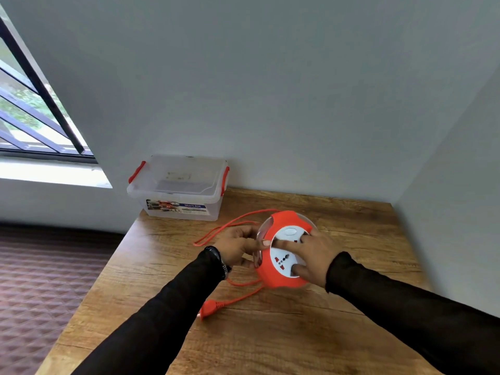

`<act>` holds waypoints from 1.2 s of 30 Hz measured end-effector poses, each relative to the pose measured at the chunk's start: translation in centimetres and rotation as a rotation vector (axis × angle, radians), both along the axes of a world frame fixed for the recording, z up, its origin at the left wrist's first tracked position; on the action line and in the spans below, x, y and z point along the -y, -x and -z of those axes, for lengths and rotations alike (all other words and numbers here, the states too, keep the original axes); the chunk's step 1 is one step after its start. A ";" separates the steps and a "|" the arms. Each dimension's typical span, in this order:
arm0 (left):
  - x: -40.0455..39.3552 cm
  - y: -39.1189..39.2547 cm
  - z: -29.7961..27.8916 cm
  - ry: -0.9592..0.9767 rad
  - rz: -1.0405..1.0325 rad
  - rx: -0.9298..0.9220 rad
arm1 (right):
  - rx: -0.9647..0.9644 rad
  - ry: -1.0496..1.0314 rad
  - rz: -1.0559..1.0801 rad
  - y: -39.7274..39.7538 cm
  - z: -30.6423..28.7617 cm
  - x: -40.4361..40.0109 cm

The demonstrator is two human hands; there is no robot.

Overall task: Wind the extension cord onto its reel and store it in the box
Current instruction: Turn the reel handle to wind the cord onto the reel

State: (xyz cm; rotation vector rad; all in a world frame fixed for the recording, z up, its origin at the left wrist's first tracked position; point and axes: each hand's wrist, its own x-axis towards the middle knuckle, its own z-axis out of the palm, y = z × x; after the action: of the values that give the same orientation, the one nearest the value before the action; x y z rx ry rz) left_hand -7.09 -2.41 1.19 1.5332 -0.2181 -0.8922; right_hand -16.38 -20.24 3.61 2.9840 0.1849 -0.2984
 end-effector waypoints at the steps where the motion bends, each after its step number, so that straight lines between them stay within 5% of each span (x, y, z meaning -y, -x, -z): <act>1: 0.2 0.1 0.0 0.012 -0.019 0.003 | 0.009 -0.055 0.047 0.0 -0.1 0.0; 6: 1.1 1.0 0.4 0.084 -0.141 0.032 | 0.082 -0.446 0.364 -0.1 0.5 0.0; 11: 2.7 3.7 1.8 0.235 -0.350 0.002 | 0.237 -1.154 0.772 -0.6 1.9 -0.8; 26: 3.0 5.9 3.1 0.288 -0.510 0.085 | -0.038 -1.997 1.281 -0.7 1.1 -2.8; 31: 1.3 3.2 1.9 0.200 -0.427 0.049 | -0.044 -1.640 0.989 0.4 -0.9 -1.8; 33: 0.3 1.9 1.1 0.147 -0.380 0.069 | 0.162 -1.202 0.700 0.9 -1.8 -0.6; 36: -0.7 0.0 -0.1 0.054 -0.264 0.099 | 0.321 -0.509 -0.025 0.6 -3.2 1.1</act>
State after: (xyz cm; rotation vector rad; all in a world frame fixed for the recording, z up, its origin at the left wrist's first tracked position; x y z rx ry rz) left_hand -7.07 -1.75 1.24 1.5166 -0.1067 -0.5985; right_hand -16.98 -21.31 6.84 3.4638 0.2996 0.2766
